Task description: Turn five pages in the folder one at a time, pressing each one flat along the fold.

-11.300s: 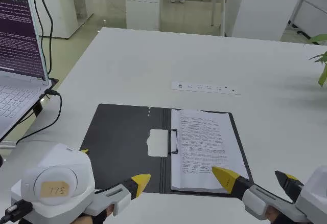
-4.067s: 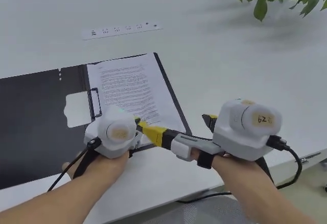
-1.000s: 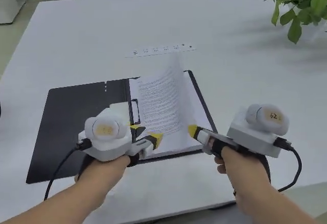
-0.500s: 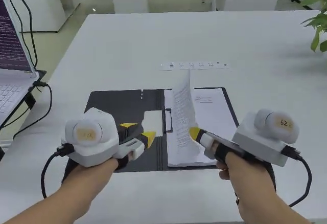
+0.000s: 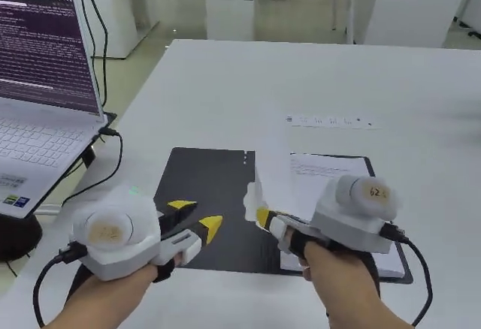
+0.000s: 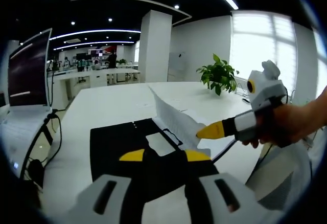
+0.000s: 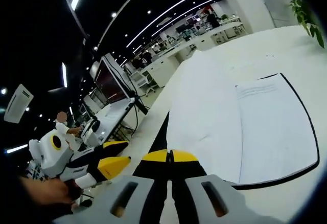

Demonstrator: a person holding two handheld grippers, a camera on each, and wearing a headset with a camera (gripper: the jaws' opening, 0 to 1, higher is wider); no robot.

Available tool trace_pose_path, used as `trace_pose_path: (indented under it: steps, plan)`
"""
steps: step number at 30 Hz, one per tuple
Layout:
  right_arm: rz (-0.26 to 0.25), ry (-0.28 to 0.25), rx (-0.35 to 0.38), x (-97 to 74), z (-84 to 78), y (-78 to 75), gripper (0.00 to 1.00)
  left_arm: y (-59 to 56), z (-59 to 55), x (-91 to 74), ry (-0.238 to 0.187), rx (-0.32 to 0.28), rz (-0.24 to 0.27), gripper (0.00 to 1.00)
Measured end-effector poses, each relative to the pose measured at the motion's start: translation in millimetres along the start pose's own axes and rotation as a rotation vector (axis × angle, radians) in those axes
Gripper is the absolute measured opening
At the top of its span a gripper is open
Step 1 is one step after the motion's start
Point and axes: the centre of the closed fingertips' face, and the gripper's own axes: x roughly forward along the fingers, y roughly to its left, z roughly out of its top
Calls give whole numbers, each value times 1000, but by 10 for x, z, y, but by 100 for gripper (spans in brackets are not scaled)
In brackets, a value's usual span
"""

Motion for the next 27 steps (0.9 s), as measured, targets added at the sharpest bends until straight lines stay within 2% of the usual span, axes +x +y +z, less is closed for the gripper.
trace_pose_path:
  steps: [5,12,22,27]
  plan:
    - [7,77,-40,245,-179,139,0,206,-56,-153,-3,-26,49,26]
    - [-13,164,-92,522,-429,151,0,348,-142,-229,0,-44,89,26]
    - [-54,238,-88,761,-739,-27,0,375,-280,-214,31,-42,96,25]
    - [-51,254,-75,853,-842,-59,0,376,-343,-153,48,-40,95,24]
